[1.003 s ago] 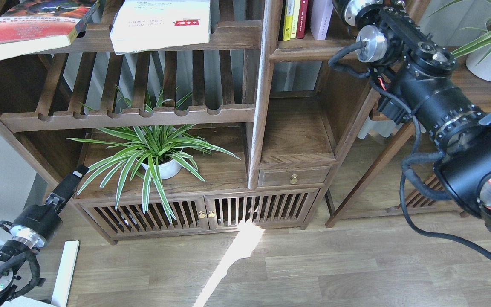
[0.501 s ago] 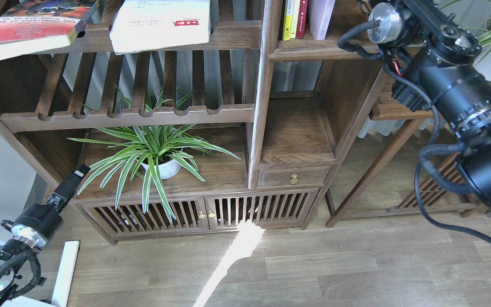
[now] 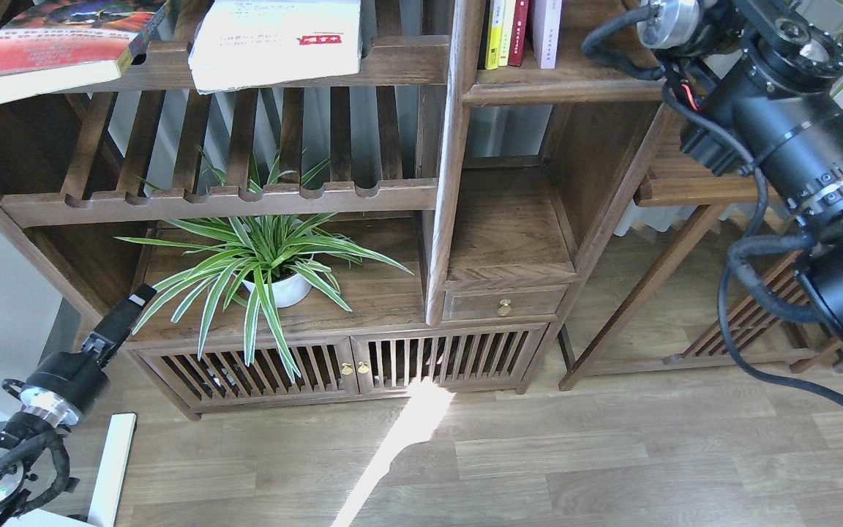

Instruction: Organize books on shelf

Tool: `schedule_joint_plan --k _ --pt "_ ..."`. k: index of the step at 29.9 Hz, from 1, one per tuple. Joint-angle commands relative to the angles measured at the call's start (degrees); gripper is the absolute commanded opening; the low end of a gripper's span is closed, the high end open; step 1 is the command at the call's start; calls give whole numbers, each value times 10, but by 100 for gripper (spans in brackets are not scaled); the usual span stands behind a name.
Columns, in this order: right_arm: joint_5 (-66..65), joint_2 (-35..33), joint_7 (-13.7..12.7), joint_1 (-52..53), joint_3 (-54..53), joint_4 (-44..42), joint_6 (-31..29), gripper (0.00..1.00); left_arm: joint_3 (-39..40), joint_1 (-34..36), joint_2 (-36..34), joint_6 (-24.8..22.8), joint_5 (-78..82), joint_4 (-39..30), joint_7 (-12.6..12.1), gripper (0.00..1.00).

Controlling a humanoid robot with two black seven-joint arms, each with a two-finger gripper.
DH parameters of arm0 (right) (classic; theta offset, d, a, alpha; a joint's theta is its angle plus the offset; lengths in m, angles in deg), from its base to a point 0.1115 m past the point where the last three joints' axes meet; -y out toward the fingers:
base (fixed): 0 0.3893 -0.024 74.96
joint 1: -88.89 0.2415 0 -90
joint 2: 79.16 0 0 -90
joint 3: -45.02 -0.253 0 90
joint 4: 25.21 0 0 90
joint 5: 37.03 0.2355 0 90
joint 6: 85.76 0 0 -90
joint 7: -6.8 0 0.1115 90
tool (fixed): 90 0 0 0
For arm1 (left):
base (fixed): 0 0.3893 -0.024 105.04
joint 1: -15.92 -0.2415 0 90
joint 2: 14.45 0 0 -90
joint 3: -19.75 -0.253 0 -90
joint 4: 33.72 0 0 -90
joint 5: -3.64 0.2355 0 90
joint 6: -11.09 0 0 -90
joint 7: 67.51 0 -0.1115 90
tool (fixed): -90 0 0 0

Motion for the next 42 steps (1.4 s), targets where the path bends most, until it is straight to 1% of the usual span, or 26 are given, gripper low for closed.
schedule_joint_plan --k 1,4,5,6,7,9,11,14,17,19,22,26,32,37,42 --pt "0 2 1 0 -1 1 5 60 1 -3 0 0 0 0 3 98" --pt "0 -2 1 3 -1 1 6 63 1 -3 0 0 0 1 3 98" --pt "0 -4 1 3 -1 4 7 65 1 -3 0 0 0 0 3 98" --pt "0 -10 -1 0 -1 15 9 71 1 -3 1 0 0 0 2 98" --pt "0 -15 -3 -3 -1 27 15 74 2 -3 1 0 0 0 2 98" --pt "1 -32 -11 -4 -1 51 41 75 3 2 1 0 0 0 2 98" --pt "4 -48 -18 -4 -2 65 64 81 5 4 1 0 -1 -1 3 98" --pt "10 -60 -19 -5 -3 83 72 93 11 11 2 0 -1 -2 3 98" --pt "20 -62 -18 -10 -20 95 73 98 16 13 2 0 -1 -3 3 98" --pt "26 -56 -18 -17 -38 106 72 99 17 20 2 0 -1 -5 3 98" --pt "26 -43 -2 -38 -51 142 67 99 24 31 1 0 -1 -6 3 98" --pt "24 -45 34 -66 -63 184 65 99 46 47 1 0 -1 -6 1 98" --pt "23 -58 61 -86 -72 229 53 100 54 80 1 0 -1 -8 1 98" --pt "20 -65 88 -118 -86 246 -3 100 55 102 0 0 -1 -11 1 98" --pt "20 -90 90 -134 -88 271 -53 100 54 124 1 0 -1 -13 1 98"
